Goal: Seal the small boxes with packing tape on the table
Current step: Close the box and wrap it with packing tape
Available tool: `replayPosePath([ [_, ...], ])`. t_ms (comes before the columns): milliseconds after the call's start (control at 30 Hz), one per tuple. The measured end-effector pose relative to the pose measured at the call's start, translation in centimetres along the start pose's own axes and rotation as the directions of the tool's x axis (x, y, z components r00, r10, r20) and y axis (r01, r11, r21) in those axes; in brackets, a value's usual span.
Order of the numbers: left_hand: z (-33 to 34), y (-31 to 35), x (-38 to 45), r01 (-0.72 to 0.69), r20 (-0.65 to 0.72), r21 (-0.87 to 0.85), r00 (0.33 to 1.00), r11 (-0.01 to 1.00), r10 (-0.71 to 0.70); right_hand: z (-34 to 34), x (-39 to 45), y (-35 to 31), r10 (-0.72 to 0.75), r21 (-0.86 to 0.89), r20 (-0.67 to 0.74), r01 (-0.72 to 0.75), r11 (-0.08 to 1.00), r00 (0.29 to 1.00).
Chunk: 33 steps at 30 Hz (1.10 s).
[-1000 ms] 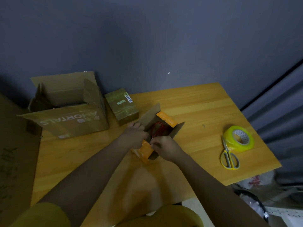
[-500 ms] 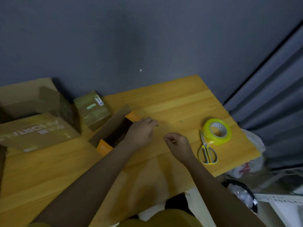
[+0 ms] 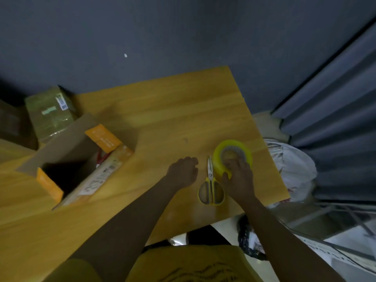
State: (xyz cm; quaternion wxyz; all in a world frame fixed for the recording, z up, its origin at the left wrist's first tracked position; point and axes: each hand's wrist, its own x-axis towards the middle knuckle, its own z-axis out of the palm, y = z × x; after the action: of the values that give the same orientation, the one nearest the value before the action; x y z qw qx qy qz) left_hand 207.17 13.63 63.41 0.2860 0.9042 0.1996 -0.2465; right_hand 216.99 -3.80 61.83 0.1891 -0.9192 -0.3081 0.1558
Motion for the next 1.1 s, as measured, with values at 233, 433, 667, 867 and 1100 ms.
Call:
replayPosePath([
  [233, 4.9, 0.5, 1.6, 0.106, 0.120, -0.041, 0.988, 0.994, -0.101, 1.6, 0.6, 1.4, -0.008, -0.138, 0.118, 0.025, 0.990, 0.993],
  [433, 6.4, 1.3, 2.4, 0.136, 0.101, -0.132, 0.987, 0.982, -0.124, 1.7, 1.5, 2.1, -0.092, -0.217, 0.058, 0.103, 0.971, 0.994],
  [667, 5.1, 1.1, 2.2, 0.156, 0.132, -0.102, 0.981, 0.982, -0.142, 2.0, 2.2, 1.3, -0.050, -0.273, -0.068, 0.030, 0.961, 0.996],
  [867, 5.1, -0.3, 2.1, 0.131, 0.108, -0.208, 0.988, 0.969, -0.111, 3.9, -2.4, -1.3, 0.071, 0.122, 0.066, -0.079, 0.989, 0.995],
  [1100, 4.0, -0.9, 2.2, 0.082, 0.122, -0.167, 0.991, 0.983, -0.062, 6.8, -2.7, -2.8, 0.199, 0.034, 0.124, -0.204, 0.978, 0.972],
])
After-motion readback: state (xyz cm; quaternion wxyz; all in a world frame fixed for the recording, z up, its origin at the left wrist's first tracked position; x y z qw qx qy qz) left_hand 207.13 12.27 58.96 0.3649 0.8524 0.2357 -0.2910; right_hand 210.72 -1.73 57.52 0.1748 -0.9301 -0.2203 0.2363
